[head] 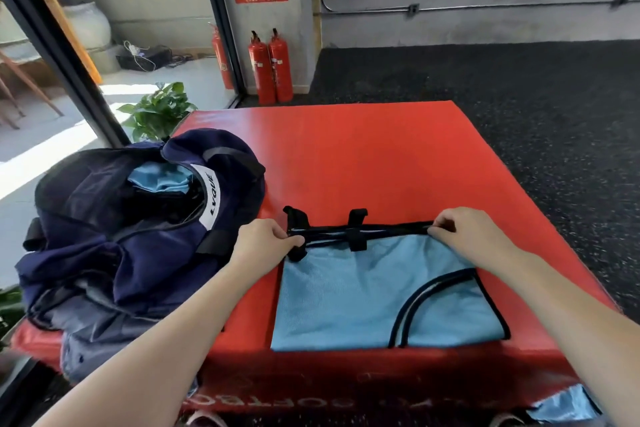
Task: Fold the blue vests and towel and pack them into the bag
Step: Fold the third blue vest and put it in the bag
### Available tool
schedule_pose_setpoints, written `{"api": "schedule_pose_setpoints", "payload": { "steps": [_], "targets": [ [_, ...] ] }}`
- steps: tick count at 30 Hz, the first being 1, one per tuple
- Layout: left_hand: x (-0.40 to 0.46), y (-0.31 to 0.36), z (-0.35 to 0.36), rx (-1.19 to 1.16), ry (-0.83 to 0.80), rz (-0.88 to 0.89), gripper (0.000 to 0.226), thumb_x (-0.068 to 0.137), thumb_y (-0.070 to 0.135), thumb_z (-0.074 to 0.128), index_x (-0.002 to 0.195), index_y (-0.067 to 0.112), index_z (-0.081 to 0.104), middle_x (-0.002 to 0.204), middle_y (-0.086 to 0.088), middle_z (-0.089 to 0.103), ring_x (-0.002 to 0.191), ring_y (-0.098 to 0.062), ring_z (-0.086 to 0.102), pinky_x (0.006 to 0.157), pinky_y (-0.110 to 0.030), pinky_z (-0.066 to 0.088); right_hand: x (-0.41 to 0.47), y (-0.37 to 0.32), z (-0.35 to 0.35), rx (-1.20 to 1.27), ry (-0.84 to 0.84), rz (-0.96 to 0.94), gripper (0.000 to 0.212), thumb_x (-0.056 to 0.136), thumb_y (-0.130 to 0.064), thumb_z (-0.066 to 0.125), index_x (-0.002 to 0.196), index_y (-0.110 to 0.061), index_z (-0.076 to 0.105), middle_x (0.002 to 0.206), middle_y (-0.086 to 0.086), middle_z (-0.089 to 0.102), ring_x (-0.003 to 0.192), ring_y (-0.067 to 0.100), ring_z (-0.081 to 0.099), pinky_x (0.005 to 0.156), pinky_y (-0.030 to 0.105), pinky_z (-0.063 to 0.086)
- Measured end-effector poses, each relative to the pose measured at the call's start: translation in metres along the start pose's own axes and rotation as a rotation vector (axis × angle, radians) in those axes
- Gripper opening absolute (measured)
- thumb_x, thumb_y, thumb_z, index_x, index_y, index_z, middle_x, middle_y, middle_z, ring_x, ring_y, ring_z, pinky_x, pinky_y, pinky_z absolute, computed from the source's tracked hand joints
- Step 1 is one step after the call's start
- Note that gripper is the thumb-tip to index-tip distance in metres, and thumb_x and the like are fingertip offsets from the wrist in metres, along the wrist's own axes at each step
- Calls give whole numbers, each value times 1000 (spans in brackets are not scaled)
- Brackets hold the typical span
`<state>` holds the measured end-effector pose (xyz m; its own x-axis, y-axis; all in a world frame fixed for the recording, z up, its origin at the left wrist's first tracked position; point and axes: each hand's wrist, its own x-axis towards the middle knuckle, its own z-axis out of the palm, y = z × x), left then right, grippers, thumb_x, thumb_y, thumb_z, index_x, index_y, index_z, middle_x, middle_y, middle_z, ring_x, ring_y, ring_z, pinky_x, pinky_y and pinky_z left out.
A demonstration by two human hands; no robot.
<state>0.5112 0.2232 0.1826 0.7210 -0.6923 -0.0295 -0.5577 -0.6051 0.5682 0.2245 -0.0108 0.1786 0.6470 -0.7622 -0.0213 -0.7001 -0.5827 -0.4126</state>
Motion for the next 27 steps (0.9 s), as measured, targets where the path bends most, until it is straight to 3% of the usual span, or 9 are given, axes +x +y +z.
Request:
{"api": "schedule_pose_setpoints", "payload": {
  "steps": [4,7,11,15,18,20,22,25,27],
  "targets": [
    [-1,-3,0,-25,43,-28,40,78,54,78,69,17,65,57,6,64,66,-9,63,59,-20,40,1,-13,0,-203,104,-64,13,93,-47,63,95,-34,66,96,-9,58,97,20,56,82,39,44],
    [-11,-2,-3,-119,72,-37,31,84,50,73,76,21,64,51,4,66,55,-3,63,57,-20,40,-4,-33,5,-160,139,-137,13,96,-43,60,97,-31,66,98,-9,59,98,19,52,83,38,41],
    [-29,0,-4,-315,70,-6,24,94,40,64,85,18,65,60,3,71,49,-10,66,58,-30,55,-12,-59,21,-34,59,-242,15,97,-39,60,94,-28,69,92,-13,58,90,13,55,83,38,49],
    [-44,4,-1,-549,-1,-46,25,99,41,57,100,17,63,73,-7,73,57,-27,70,52,-33,55,-21,-84,35,6,-50,-297,19,97,-38,62,94,-24,73,91,-9,63,86,11,57,82,34,49],
    [-53,9,4,-633,21,1,26,99,42,57,115,21,58,84,-2,74,67,-19,71,59,-32,56,-22,-95,41,115,-89,-303,17,98,-36,61,101,-27,75,94,-18,64,84,-1,58,77,22,45],
    [-54,13,7,-563,40,72,30,98,43,59,123,28,53,94,5,73,79,-7,69,65,-18,51,-18,-100,41,225,-104,-305,22,101,-29,56,117,-31,71,109,-24,64,95,-8,57,82,11,39],
    [-51,15,11,-450,23,176,36,97,41,60,130,31,49,110,13,66,97,-1,63,75,-9,44,-14,-102,42,265,-108,-317,31,103,-25,52,131,-31,64,123,-24,58,115,-4,51,95,14,37],
    [-40,10,20,-43,49,382,34,100,36,56,132,28,50,126,15,57,121,-5,48,101,-22,31,-6,-98,48,134,-72,-358,35,103,-29,52,137,-34,58,132,-20,55,129,8,42,107,34,35],
    [-32,8,26,146,93,462,28,99,30,55,127,27,56,127,15,56,126,-9,42,102,-27,22,0,-94,52,13,-58,-374,37,102,-37,53,139,-36,55,141,-17,53,135,11,38,108,39,31]
  ]
}}
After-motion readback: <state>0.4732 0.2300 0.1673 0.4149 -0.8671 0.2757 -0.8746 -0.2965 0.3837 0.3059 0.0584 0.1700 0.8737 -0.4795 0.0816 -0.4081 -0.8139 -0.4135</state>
